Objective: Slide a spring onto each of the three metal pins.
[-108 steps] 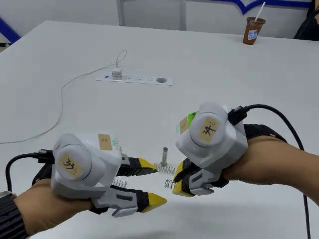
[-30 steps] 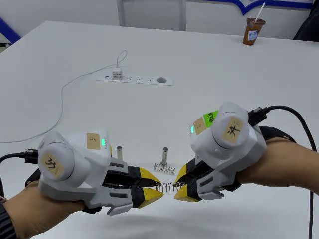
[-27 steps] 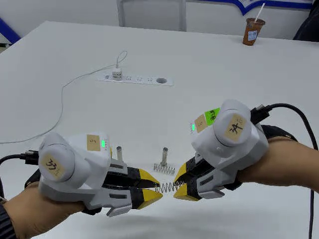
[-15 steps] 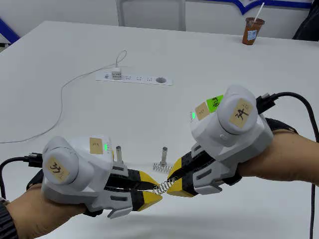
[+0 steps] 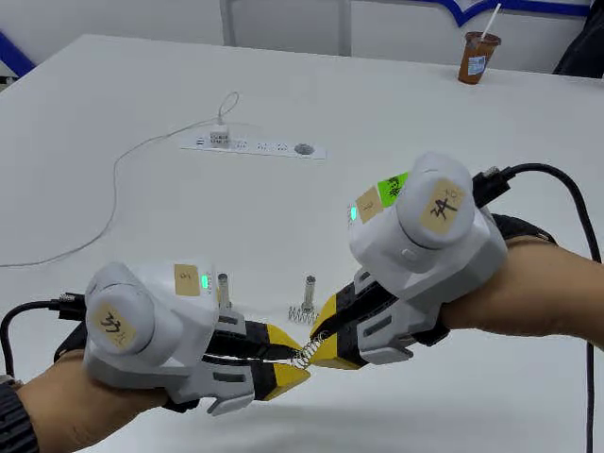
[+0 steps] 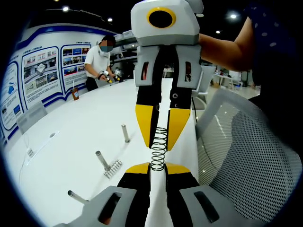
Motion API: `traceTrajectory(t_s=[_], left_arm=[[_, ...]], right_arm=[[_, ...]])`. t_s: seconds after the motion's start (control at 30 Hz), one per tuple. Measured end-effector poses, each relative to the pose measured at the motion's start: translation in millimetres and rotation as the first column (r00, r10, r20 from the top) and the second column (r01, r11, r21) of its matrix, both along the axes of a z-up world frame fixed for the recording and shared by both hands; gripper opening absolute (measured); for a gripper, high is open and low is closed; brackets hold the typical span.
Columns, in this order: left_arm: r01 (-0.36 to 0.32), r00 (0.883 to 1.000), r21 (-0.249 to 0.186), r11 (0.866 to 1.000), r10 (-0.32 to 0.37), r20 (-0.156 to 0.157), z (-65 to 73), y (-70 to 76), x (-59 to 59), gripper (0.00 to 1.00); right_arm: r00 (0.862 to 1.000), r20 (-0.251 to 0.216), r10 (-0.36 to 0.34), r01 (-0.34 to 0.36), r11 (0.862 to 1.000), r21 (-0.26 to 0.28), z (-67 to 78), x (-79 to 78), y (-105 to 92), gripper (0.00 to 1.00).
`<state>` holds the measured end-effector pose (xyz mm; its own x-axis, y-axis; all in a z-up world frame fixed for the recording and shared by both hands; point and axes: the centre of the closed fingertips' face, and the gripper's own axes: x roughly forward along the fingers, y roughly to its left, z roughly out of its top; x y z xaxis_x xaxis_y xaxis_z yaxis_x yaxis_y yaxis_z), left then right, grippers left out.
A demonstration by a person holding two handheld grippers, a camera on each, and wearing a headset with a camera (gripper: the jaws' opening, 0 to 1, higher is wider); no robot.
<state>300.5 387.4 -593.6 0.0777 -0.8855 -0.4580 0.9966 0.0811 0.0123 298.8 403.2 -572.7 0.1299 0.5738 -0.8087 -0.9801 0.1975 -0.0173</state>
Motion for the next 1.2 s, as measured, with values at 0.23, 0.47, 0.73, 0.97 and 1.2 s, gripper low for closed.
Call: traceTrajectory(t_s=[0.23, 0.47, 0.73, 0.97, 1.2], left_arm=[[0.002, 1.0, -0.004, 1.0, -0.002, 0.001, 0.5, -3.1, -1.1, 0.14], [-0.003, 1.0, -0.022, 1.0, 0.003, -0.002, 2.9, -6.2, -2.4, 0.2], [-0.019, 1.0, -0.038, 0.999, 0.019, -0.008, 4.4, -5.9, -2.0, 0.26], [-0.042, 0.999, -0.049, 0.998, 0.042, -0.014, 5.2, -2.6, 0.4, 0.3], [-0.057, 0.998, -0.049, 0.997, 0.056, -0.014, 3.8, 1.0, 1.3, 0.33]], right_arm=[[1.0, -0.004, -0.004, 0.004, 1.0, -0.005, -0.3, 0.1, -1.1, 0.12], [1.0, -0.007, -0.008, 0.008, 1.0, -0.018, -0.6, 1.1, -4.4, 0.12], [1.0, -0.011, -0.012, 0.011, 1.0, -0.027, -0.3, 2.8, -7.0, 0.12], [1.0, -0.009, -0.027, 0.027, 0.999, -0.035, 2.4, 7.2, -14.2, 0.12], [0.999, -0.012, -0.046, 0.045, 0.998, -0.046, 1.6, 10.4, -23.7, 0.12]])
